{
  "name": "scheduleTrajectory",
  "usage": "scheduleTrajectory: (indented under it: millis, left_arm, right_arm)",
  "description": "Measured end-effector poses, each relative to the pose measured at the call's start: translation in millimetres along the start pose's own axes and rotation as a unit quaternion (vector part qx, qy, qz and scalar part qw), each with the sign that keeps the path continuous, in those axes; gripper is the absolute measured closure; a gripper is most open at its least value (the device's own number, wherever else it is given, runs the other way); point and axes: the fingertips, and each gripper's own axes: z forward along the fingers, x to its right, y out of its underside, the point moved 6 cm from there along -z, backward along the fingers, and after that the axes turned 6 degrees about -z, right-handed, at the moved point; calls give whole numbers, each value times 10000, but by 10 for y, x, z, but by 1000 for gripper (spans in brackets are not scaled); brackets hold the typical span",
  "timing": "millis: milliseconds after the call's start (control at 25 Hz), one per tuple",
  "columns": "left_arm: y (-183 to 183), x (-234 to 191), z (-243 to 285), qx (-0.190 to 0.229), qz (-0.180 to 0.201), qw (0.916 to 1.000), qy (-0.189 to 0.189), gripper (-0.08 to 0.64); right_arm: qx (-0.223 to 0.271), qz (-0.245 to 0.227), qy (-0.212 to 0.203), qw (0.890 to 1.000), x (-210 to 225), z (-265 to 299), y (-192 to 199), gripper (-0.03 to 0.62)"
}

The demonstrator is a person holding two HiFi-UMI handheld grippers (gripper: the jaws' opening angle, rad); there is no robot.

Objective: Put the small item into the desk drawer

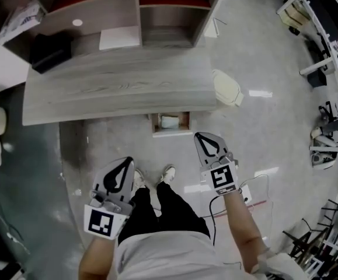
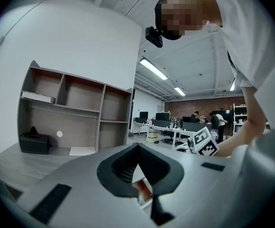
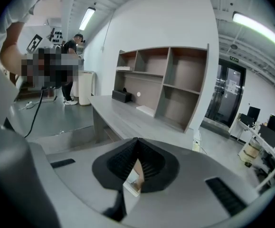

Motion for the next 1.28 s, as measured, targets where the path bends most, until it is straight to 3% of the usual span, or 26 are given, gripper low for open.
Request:
scheduleTrajectory:
  millis: [480, 640, 720, 800, 1280]
  left_arm:
    - [464, -184, 98, -411, -319, 9986, -123, 543]
    - [643, -222, 55, -671, -404, 9968, -164, 543]
    - [747, -254, 56, -761, -459, 9959, -193, 543]
    - [845, -247, 76, -774, -544, 9953, -202, 543]
    - [1130, -214, 63, -759, -855, 9932, -226, 543]
  right_arm:
    - [-868, -763, -862, 9896, -244, 1238, 722, 568]
    - [-1070, -826, -954, 9862, -294, 1538, 971, 560]
    - [-1134, -871, -964, 9850, -301, 1678, 1052, 514]
    - [-1208, -996, -996, 9826, -304, 1795, 1129, 511]
    - [-1813, -1841, -1389, 9560, -469, 2252, 1420, 486]
